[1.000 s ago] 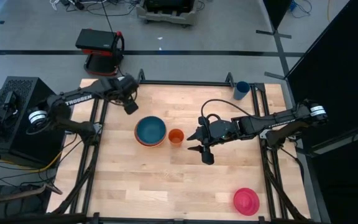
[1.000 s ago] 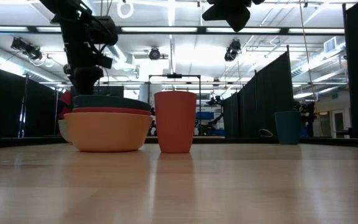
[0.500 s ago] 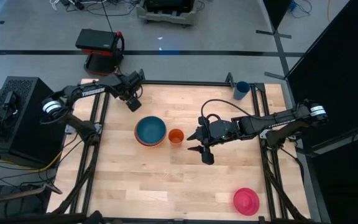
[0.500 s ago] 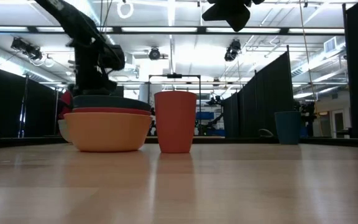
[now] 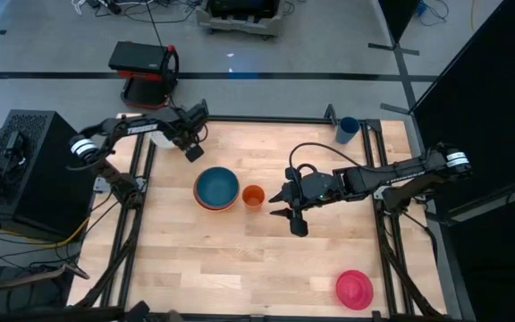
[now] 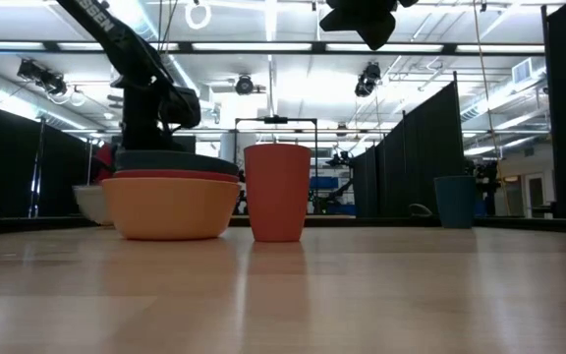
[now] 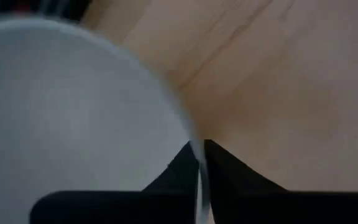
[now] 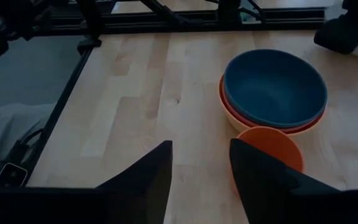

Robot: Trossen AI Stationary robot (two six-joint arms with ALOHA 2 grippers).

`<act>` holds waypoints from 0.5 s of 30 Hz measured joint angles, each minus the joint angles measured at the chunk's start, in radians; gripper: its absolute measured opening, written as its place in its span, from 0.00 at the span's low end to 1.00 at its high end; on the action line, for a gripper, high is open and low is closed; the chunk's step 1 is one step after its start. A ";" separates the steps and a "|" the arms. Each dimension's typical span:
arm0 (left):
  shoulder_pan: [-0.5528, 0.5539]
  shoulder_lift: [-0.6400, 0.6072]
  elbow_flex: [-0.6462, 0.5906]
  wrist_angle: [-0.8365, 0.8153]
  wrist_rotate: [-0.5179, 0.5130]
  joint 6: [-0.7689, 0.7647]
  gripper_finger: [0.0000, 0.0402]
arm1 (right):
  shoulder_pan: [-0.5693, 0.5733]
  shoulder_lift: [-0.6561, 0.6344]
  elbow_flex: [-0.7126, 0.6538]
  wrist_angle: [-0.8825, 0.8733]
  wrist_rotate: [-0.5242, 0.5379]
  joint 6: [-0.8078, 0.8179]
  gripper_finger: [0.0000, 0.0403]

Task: Nest bowls inside each other
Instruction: Stack the white bowl on top of the stacked bowls

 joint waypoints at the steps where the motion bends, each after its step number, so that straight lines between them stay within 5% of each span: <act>1: -0.003 -0.008 0.000 -0.007 -0.001 0.000 0.17 | 0.000 0.000 0.000 0.000 0.000 0.000 0.35; 7: -0.025 -0.065 0.002 -0.053 -0.004 -0.002 0.00 | 0.000 0.000 0.000 0.000 0.000 -0.001 0.33; 15: -0.257 -0.305 0.031 -0.148 0.114 -0.049 0.00 | -0.003 0.000 0.000 -0.001 0.028 -0.005 0.35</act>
